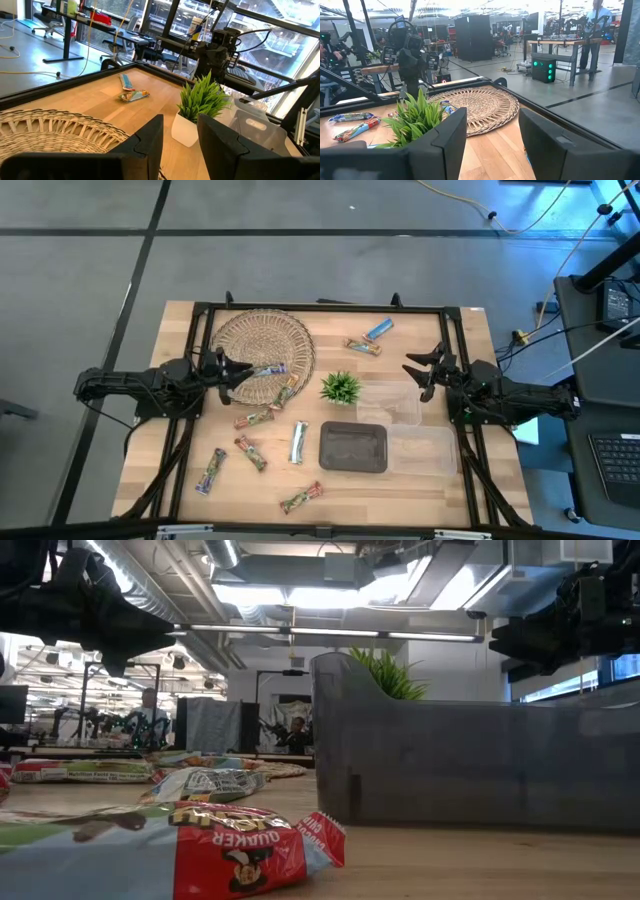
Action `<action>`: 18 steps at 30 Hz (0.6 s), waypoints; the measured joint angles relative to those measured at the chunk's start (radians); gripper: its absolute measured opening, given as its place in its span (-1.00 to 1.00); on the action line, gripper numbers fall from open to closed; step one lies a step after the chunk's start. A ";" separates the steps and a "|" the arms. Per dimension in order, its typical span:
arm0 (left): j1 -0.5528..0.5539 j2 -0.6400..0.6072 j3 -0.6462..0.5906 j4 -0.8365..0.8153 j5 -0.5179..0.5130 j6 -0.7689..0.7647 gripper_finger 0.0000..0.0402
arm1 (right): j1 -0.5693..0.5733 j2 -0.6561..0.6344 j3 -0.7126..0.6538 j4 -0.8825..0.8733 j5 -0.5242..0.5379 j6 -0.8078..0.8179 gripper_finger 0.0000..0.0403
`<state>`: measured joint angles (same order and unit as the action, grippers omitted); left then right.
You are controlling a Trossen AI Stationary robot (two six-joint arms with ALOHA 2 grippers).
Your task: Pick and place Granola Bars by type
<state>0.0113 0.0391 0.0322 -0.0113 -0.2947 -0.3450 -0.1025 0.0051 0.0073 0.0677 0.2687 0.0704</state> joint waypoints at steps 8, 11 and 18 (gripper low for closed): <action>0.000 0.000 0.000 0.000 0.000 0.000 -0.43 | -0.001 0.000 0.000 0.004 0.006 -0.003 -0.09; 0.000 0.000 0.000 0.000 0.000 0.000 -0.43 | -0.001 0.000 0.000 0.004 0.048 0.001 -0.09; 0.000 0.000 0.000 0.000 0.000 0.000 -0.43 | -0.002 0.000 0.000 0.005 0.054 0.008 -0.09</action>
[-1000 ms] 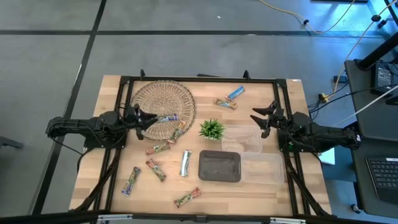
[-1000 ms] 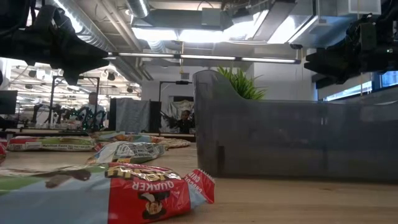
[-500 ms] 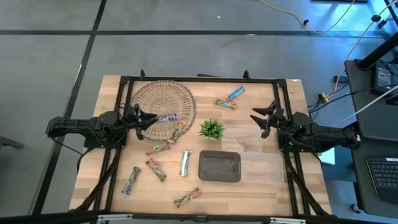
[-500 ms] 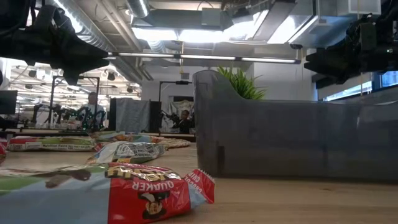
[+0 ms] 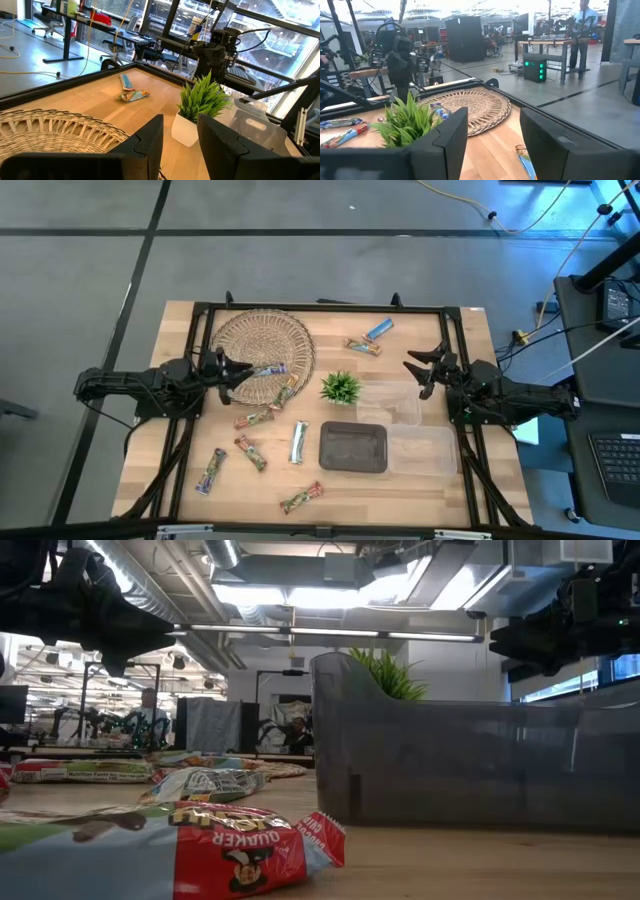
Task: Pick and place Granola Bars by type
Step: Put the orange granola bar into the top transparent bin
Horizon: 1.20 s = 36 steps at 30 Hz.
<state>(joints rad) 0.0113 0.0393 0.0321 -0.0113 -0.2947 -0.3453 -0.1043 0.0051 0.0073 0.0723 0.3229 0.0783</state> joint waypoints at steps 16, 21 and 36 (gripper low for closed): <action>0.000 0.000 0.000 0.036 -0.246 -0.121 -0.43 | 0.000 0.000 0.000 0.005 0.061 0.045 -0.09; 0.000 0.000 0.000 0.038 -0.223 -0.123 -0.43 | 0.000 0.000 0.000 0.005 0.061 0.018 -0.09; 0.000 0.029 0.000 0.046 -0.245 -0.150 -0.43 | 0.000 0.000 0.000 0.005 0.076 0.043 -0.09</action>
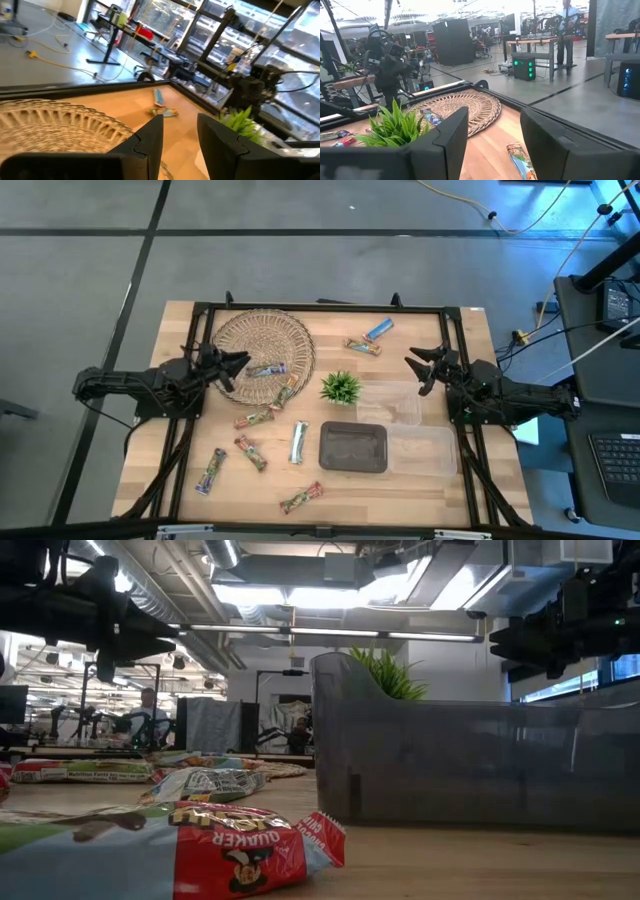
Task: Pick and place Granola Bars by type
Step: Put the orange granola bar into the top transparent bin
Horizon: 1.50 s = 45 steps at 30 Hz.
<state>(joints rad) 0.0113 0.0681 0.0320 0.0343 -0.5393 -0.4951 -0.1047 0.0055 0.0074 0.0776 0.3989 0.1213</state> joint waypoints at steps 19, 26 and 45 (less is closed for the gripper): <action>0.004 0.212 0.001 0.208 -0.018 0.110 -0.43 | 0.000 0.000 0.000 0.010 0.069 -0.017 -0.09; 0.081 0.340 0.001 0.297 0.054 0.081 -0.43 | 0.000 0.000 0.000 0.039 0.072 -0.022 -0.09; 0.367 0.696 0.230 0.127 0.351 0.190 -0.43 | 0.000 0.082 0.089 -0.001 0.045 0.009 -0.09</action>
<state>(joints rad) 0.3780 0.7638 0.2617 0.1614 -0.1885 -0.3048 -0.1047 0.0877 0.0967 0.0763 0.4438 0.1302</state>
